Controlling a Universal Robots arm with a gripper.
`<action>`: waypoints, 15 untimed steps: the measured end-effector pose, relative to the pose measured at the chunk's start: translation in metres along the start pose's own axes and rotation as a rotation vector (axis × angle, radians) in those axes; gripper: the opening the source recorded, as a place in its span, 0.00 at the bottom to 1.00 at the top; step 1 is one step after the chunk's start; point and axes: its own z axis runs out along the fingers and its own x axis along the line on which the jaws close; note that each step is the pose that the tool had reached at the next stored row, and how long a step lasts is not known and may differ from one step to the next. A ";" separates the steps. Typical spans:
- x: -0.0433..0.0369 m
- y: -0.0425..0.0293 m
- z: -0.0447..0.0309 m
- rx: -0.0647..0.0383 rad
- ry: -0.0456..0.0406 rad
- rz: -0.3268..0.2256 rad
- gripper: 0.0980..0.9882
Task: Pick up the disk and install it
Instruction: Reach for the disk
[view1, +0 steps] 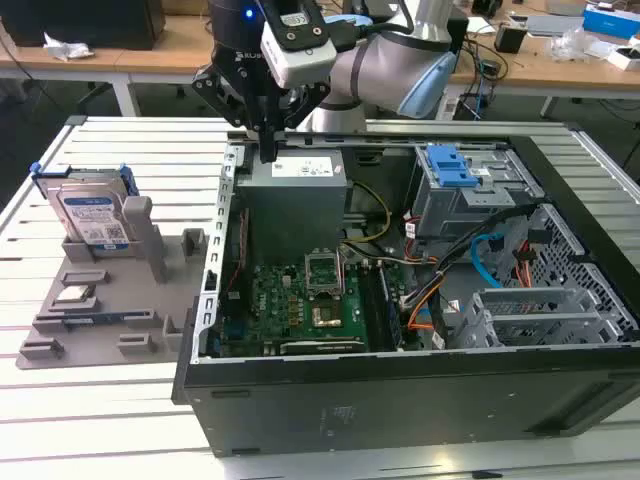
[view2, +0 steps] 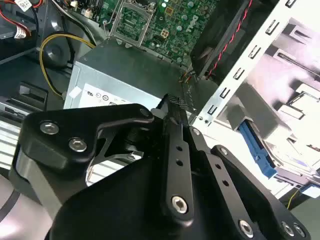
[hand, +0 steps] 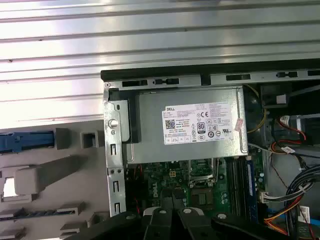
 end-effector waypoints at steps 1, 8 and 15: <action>0.0013 -0.0001 0.0000 0.000 0.0000 0.000 0.01; 0.0115 -0.0009 -0.0003 0.000 0.0000 0.000 0.01; 0.0270 -0.0020 -0.0007 0.000 0.0000 0.000 0.01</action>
